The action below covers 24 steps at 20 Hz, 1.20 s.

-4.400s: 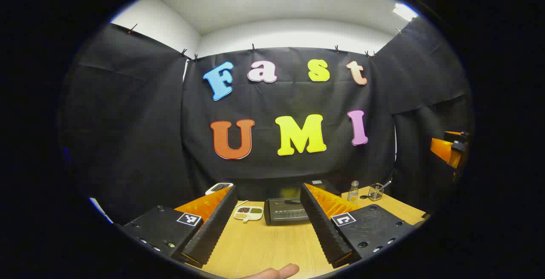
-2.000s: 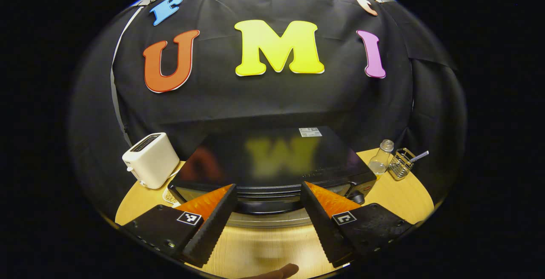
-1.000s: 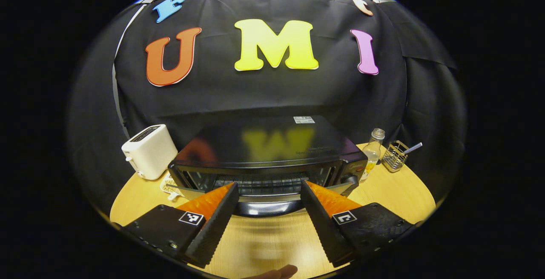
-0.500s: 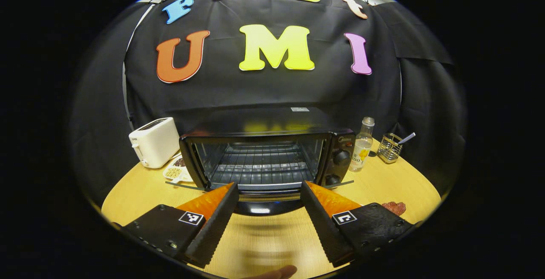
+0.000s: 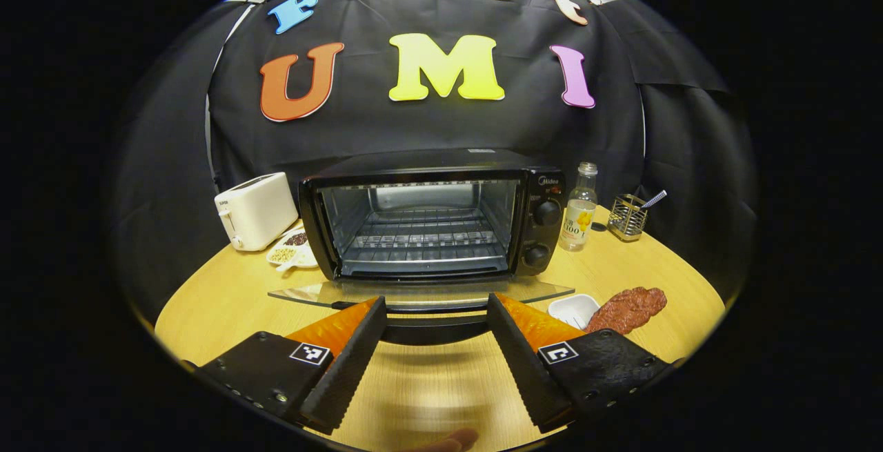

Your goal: Open the electric oven with the left hand, put the food in, and close the electric oven.

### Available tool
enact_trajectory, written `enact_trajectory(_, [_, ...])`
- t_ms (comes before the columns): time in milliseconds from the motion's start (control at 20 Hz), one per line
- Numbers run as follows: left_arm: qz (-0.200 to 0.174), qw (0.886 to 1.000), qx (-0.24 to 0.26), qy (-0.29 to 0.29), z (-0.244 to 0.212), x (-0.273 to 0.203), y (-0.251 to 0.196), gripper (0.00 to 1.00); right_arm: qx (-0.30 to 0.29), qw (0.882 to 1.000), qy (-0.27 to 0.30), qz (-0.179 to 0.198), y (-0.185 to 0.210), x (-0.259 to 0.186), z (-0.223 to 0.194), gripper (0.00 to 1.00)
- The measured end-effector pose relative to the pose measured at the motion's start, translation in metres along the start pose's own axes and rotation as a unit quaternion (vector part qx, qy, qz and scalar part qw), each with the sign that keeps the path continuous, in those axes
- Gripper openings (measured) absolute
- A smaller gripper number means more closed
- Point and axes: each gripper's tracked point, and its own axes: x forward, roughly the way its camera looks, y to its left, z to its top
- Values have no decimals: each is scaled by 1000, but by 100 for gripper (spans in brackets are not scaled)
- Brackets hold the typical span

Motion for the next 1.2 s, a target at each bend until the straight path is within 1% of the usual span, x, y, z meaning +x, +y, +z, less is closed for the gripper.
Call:
enact_trajectory(150, [-1, 1000, 1, 17, -22, -3, -1, 94, -13, 1000, 6, 7, 10, 3, -6, 100])
enact_trajectory(300, [-3, 999, 4, 50, -48, -2, -2, 94, -29, 999, 11, 21, 23, 6, -10, 100])
enact_trajectory(500, [-4, 995, -6, 103, -83, 1, -6, 94, -25, 999, 19, 37, 33, 7, -14, 100])
enact_trajectory(550, [-5, 996, 0, 87, -76, 6, -5, 94, -24, 999, 21, 38, 34, 8, -14, 100])
enact_trajectory(650, [-5, 996, 0, 94, -79, 2, -6, 94, -24, 999, 26, 38, 34, 11, -18, 100])
enact_trajectory(750, [-5, 997, -6, 81, -71, 1, -5, 95, -22, 998, 36, 45, 38, 12, -24, 100])
enact_trajectory(850, [3, 998, -6, 69, -62, -3, 0, 94, -21, 997, 55, 56, 42, 17, -35, 100])
enact_trajectory(1050, [4, 999, -16, 35, -31, -22, 6, 94, -29, 989, 121, 79, 46, 35, -70, 100])
enact_trajectory(1200, [6, 1000, -16, -9, 6, -43, 11, 94, -24, 978, 181, 103, 52, 47, -105, 100])
